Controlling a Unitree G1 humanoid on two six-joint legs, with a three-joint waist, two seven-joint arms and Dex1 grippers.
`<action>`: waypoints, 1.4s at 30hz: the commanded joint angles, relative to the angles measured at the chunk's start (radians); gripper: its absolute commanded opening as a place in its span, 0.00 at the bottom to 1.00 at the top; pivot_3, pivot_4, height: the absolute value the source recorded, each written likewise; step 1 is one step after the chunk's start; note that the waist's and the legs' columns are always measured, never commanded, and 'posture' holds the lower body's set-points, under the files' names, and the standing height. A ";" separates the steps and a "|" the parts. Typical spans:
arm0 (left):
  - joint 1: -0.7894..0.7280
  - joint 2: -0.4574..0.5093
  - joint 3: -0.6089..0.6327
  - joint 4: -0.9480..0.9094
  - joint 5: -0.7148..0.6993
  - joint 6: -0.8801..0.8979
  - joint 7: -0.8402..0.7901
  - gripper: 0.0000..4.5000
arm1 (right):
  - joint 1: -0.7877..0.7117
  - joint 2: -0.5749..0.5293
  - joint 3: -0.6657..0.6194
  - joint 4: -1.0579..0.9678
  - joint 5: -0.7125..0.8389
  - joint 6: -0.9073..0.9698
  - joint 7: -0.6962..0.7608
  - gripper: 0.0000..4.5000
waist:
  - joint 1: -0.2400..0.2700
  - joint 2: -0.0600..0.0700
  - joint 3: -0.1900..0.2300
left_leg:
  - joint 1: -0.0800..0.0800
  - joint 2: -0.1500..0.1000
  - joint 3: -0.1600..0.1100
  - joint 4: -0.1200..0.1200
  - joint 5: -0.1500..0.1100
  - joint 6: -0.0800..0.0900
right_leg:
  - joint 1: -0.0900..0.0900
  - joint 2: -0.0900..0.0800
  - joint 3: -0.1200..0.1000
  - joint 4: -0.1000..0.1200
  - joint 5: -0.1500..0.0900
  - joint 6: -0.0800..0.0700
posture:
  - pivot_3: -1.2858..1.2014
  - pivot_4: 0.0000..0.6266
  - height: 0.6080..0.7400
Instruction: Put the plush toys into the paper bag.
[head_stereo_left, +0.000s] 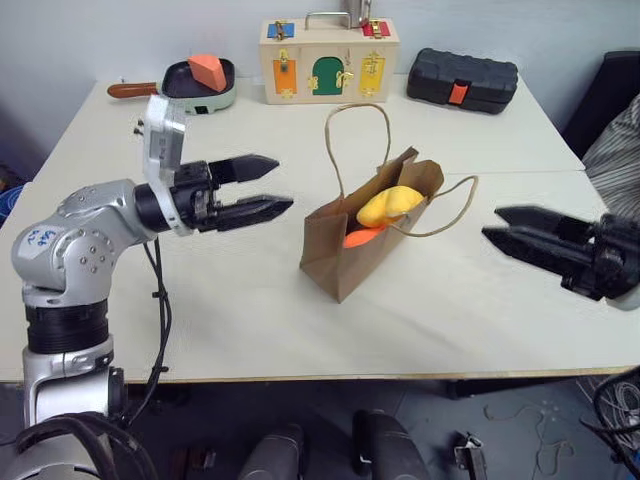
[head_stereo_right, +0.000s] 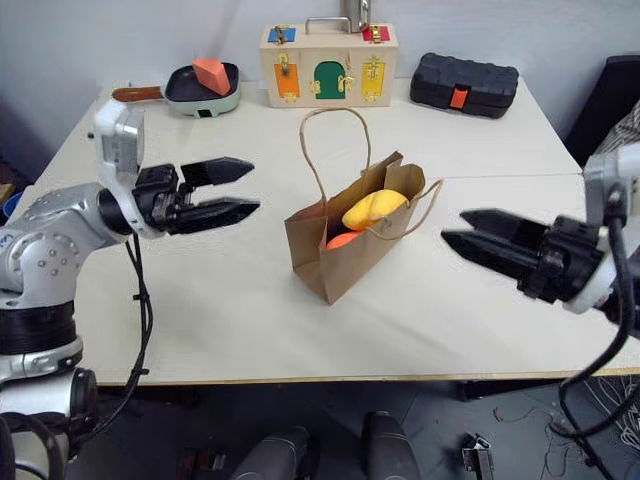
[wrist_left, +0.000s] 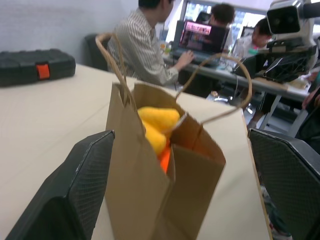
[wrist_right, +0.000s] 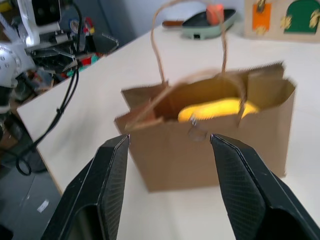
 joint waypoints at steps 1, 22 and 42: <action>0.024 0.003 -0.025 -0.015 0.049 -0.073 -0.008 1.00 | 0.077 0.016 0.061 -0.115 -0.158 -0.077 0.100 0.44 | 0.004 0.000 0.000 | 0.000 0.000 0.000 0.000 0.000 0.000 | 0.001 0.000 0.000 0.000 0.000 0.000 | 0.52 0.24 1.00; 0.028 -0.176 -0.236 0.079 0.193 -0.220 -0.052 1.00 | -0.330 0.484 0.904 0.105 -1.010 -0.364 -0.084 0.01 | -0.009 -0.001 0.000 | 0.004 0.000 -0.005 0.000 0.000 0.000 | 0.007 0.001 -0.005 -0.005 0.001 0.000 | 0.52 0.24 1.00; 0.035 -0.313 -0.257 0.170 0.324 -0.298 0.123 0.58 | -0.335 0.533 0.880 0.141 -1.089 -0.374 -0.035 0.00 | -0.009 -0.001 0.000 | 0.004 0.000 -0.005 0.000 0.000 0.000 | 0.007 0.001 -0.005 -0.004 0.001 0.000 | 0.52 0.24 1.00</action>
